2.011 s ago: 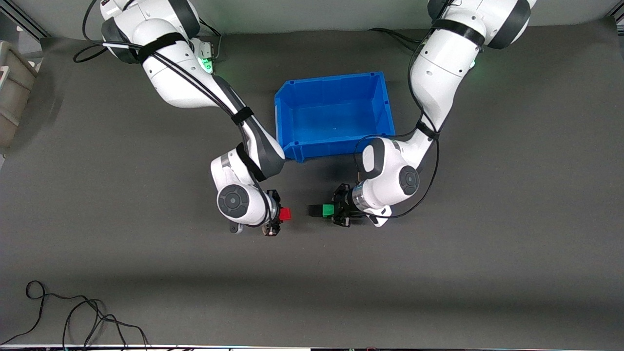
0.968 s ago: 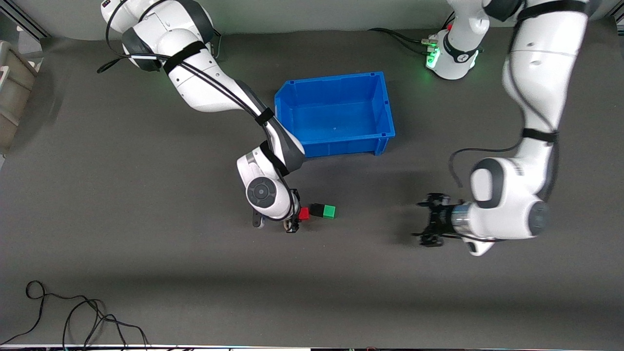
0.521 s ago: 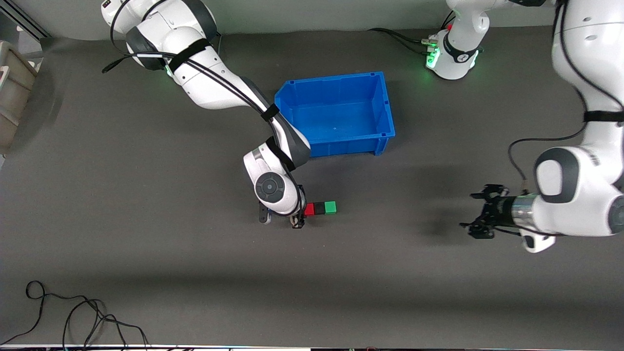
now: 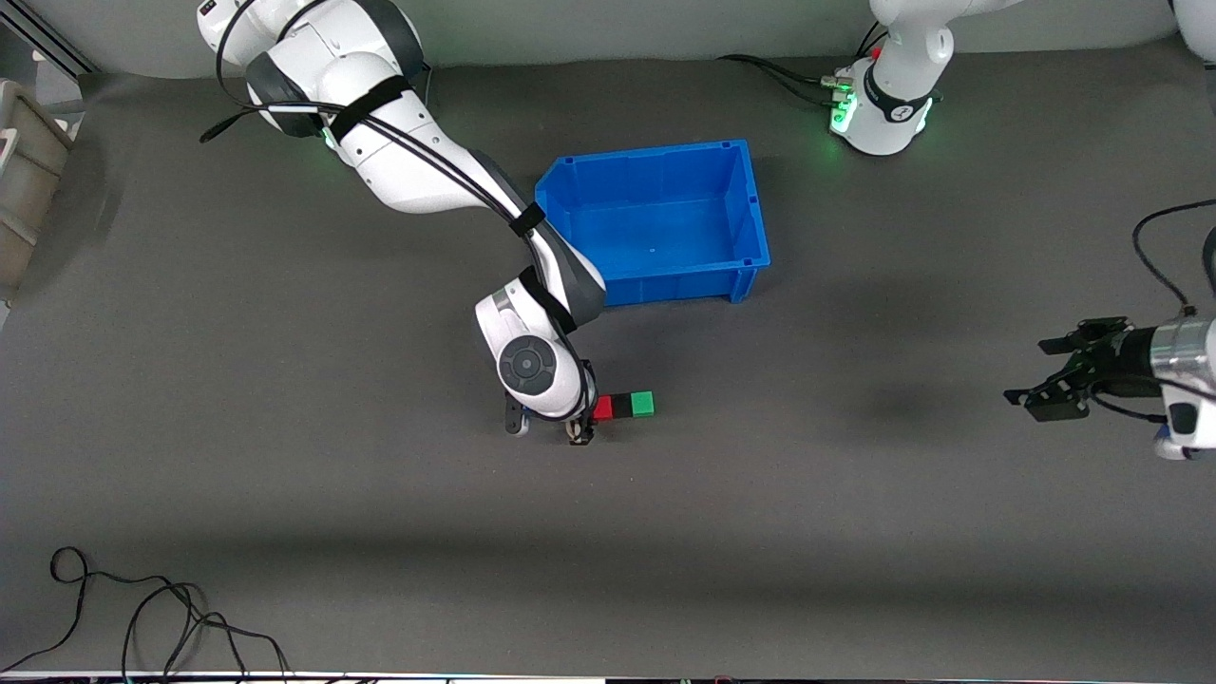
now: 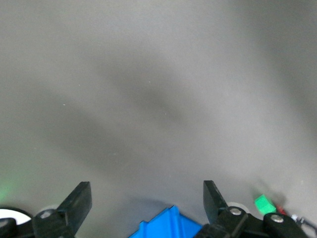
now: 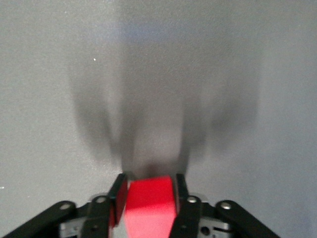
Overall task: Attach green and red cubes to black cube
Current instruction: 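Open the right gripper to release the red cube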
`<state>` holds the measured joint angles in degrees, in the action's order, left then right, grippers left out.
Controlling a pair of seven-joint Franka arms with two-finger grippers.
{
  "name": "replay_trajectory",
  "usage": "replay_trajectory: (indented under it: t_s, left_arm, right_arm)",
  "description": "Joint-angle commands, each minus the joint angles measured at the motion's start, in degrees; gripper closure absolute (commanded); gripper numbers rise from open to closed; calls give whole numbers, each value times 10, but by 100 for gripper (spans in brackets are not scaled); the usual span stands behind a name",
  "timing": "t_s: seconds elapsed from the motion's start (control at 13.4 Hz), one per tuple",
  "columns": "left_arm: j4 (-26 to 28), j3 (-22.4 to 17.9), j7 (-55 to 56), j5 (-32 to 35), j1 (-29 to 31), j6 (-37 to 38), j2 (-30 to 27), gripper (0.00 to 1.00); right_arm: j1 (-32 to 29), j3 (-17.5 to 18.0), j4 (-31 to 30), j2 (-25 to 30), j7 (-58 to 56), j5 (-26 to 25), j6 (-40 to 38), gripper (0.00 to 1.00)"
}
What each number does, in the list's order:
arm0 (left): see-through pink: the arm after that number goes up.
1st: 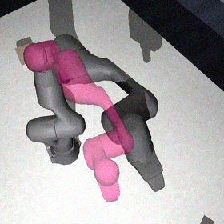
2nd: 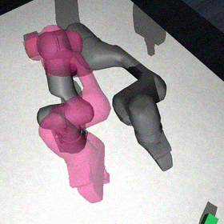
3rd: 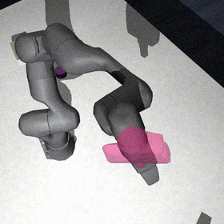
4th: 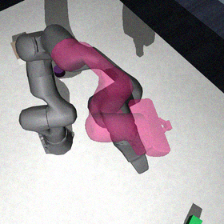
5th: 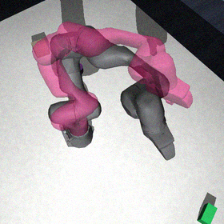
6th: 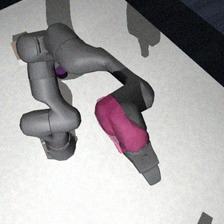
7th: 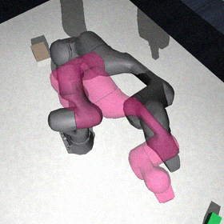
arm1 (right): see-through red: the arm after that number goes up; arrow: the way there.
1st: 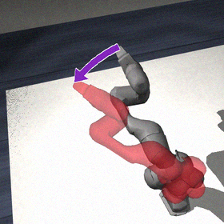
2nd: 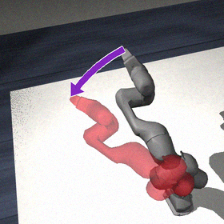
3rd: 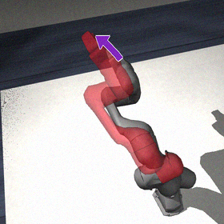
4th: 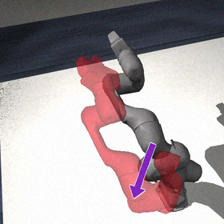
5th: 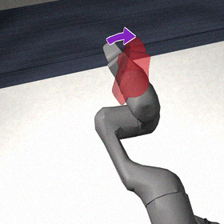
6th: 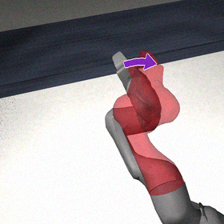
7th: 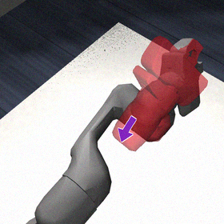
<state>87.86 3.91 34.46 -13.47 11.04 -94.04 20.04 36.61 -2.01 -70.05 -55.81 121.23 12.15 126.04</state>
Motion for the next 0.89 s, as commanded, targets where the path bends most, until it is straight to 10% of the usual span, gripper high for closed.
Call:
replay_trajectory:
  t_s: [0.0, 0.3, 0.82]
  left_arm:
    - [-18, 2, -103, 37, -2, 32, -39, 0]
    - [-19, 7, -348, 86, -16, 35, -100, 0]
    - [6, 16, -357, 143, -80, 47, -161, 0]
  right_arm:
    - [-3, -7, 30, 6, 9, -15, -4, 0]
    - [-46, -4, 43, 74, -38, -7, -58, 0]
    - [-116, -12, 33, 262, -298, 15, -283, 0]
